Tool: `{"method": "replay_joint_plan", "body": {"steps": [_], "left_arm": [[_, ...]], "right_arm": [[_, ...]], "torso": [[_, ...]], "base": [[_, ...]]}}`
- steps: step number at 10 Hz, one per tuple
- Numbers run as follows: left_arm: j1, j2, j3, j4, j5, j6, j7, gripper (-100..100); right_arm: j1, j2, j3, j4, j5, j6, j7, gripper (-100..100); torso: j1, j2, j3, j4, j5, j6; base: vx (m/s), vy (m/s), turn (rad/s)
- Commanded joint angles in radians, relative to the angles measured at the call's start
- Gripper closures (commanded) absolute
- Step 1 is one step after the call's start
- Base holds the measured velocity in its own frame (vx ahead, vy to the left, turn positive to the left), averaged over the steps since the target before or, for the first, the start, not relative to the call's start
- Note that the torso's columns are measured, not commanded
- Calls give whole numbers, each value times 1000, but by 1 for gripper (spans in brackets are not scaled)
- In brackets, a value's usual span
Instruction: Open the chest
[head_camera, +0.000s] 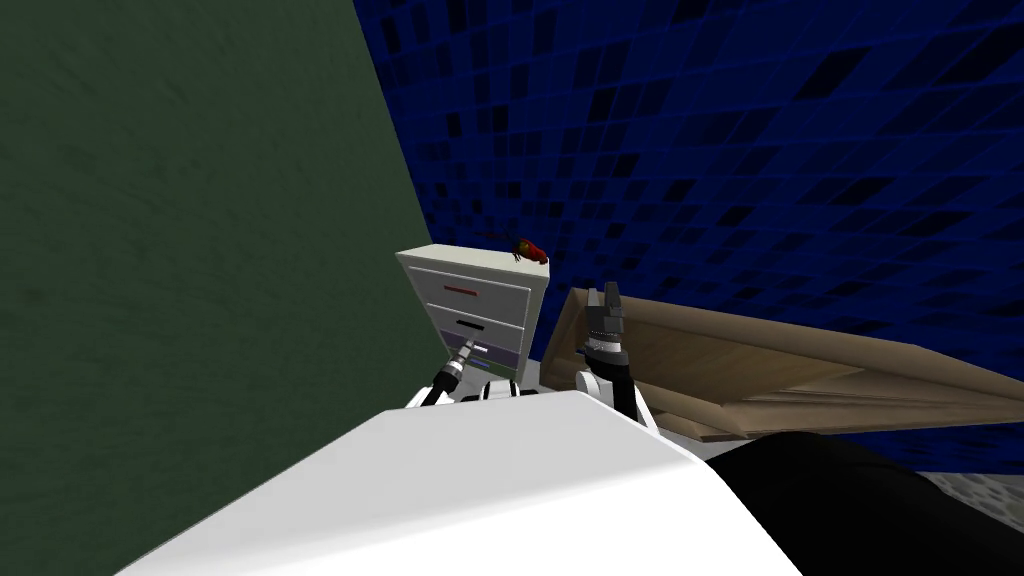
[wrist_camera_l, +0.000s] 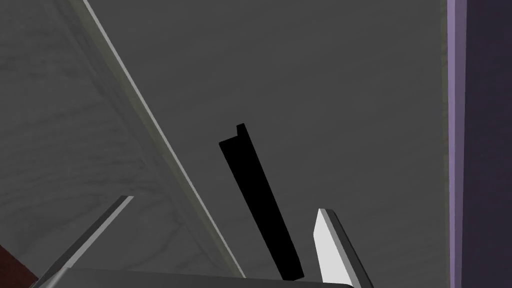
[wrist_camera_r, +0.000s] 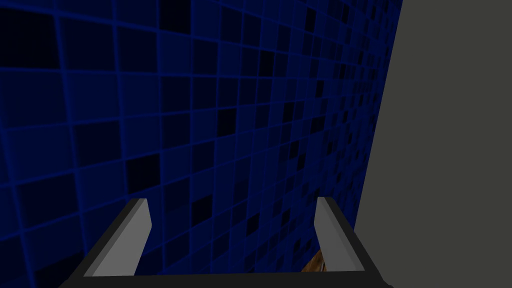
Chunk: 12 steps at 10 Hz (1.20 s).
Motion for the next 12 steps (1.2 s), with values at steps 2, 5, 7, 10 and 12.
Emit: {"method": "replay_joint_plan", "body": {"steps": [2, 5, 7, 10, 12], "left_arm": [[-11, -8, 8, 20, 1, -6, -2, -100], [-48, -6, 21, 48, 6, 0, 5, -100], [-32, -5, 15, 32, 5, 0, 4, 100], [-10, 11, -3, -6, 2, 12, 11, 100], [-23, 8, 9, -5, 3, 33, 9, -100]], "right_arm": [[0, 0, 0, 0, 0, 0, 0, 0], [-1, 0, 0, 0, 0, 0, 0, 0], [-1, 0, 0, 0, 0, 0, 0, 0], [-1, 0, 0, 0, 0, 0, 0, 0], [-1, 0, 0, 0, 0, 0, 0, 0]], "torso": [[1, 8, 5, 2, 0, 0], [0, 10, 6, 3, 0, 0], [3, 8, 5, 2, 1, 0], [3, 9, 6, 2, 1, 0], [-1, 2, 2, 1, 0, 0]], "base": [[133, -34, -16], [29, -29, -38], [-26, 16, 52], [-156, 59, 32], [-8, -5, 1]]}}
